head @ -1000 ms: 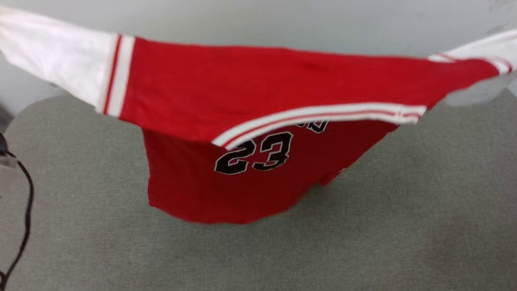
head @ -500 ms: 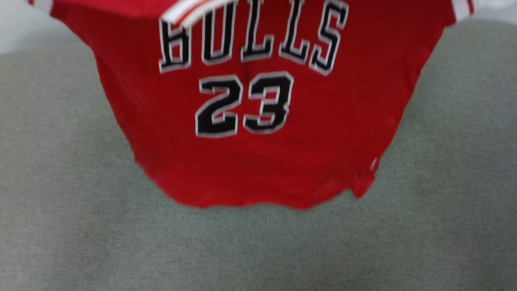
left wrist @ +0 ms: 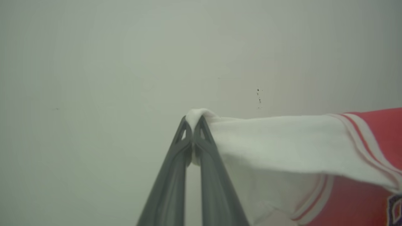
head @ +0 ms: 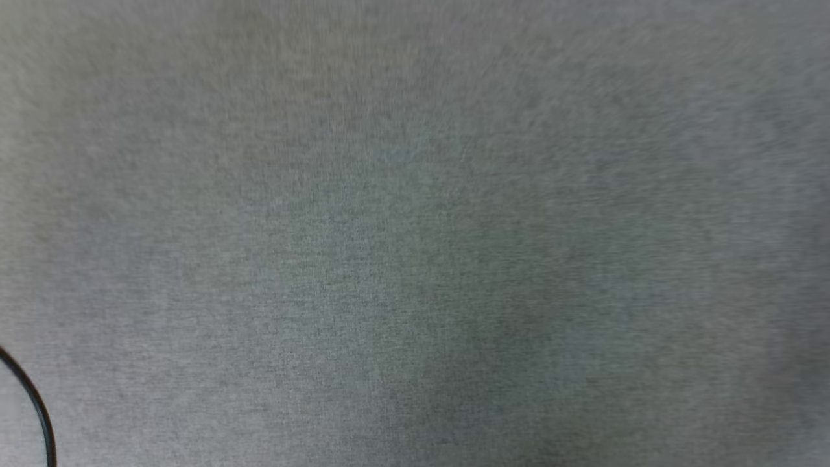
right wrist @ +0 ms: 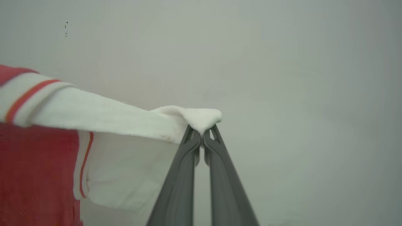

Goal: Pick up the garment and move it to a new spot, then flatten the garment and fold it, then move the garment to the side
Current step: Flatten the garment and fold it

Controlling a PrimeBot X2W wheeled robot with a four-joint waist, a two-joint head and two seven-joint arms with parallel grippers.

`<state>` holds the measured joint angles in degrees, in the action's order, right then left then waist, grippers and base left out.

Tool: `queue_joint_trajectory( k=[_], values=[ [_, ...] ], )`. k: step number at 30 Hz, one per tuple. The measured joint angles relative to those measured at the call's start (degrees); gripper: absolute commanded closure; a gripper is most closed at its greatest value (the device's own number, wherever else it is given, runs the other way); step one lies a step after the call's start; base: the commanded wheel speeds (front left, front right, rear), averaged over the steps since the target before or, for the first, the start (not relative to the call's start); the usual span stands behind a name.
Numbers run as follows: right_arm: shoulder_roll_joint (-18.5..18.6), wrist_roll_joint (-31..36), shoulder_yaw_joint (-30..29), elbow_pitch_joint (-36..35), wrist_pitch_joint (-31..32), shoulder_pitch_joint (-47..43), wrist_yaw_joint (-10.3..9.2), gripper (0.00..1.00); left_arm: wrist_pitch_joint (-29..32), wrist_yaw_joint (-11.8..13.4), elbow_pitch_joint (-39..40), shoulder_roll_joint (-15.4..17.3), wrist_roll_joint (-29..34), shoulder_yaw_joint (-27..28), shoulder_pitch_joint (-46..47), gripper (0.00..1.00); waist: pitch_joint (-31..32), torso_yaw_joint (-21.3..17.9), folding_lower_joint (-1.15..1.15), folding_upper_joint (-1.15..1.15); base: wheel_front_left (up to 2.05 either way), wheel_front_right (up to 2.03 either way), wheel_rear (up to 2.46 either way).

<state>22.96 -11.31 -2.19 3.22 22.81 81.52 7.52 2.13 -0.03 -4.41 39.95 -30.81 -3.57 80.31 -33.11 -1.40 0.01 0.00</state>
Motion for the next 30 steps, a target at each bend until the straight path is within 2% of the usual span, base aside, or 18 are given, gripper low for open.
queue_joint_trajectory(
  k=[7, 13, 21, 26, 30],
  values=[
    [-0.9, 4.87, 0.82, 11.41, -4.43, 10.18, 0.01, 1.0, -5.6, -2.01, -13.51, -3.55, 2.14, -3.37, 12.14, 1.0, -7.24, 1.8, 0.01, 0.0, 0.0, 0.0, 0.0],
    [-2.33, 6.33, 1.27, 18.57, -8.36, 9.31, 0.01, 1.0, -9.94, -3.45, -22.06, -7.06, 3.31, -6.8, 12.53, 1.0, -9.11, 4.04, 0.0, 0.0, 0.0, 0.0, 0.0],
    [-4.19, 6.31, 2.75, 25.58, -11.73, -3.74, 0.0, 1.0, -14.07, -5.54, -29.71, -9.42, 4.93, -12.71, 0.13, 1.0, -5.79, 4.09, 0.0, 0.0, 0.0, 0.0, 0.0],
    [-3.65, 3.57, 5.21, 28.73, -9.61, -14.95, 0.0, 1.0, -16.0, -5.59, -33.89, -10.99, 4.31, -14.01, -12.05, 1.0, -1.38, 4.27, -0.01, 0.0, 0.0, 0.0, 0.0],
    [-2.25, -0.14, 6.72, 29.62, -7.38, -23.41, 0.01, 1.0, -16.45, -6.05, -36.55, -10.98, 4.32, -15.79, -22.06, 1.0, 3.27, 4.5, -0.01, 0.0, 0.0, 0.0, 0.0]
  ],
)
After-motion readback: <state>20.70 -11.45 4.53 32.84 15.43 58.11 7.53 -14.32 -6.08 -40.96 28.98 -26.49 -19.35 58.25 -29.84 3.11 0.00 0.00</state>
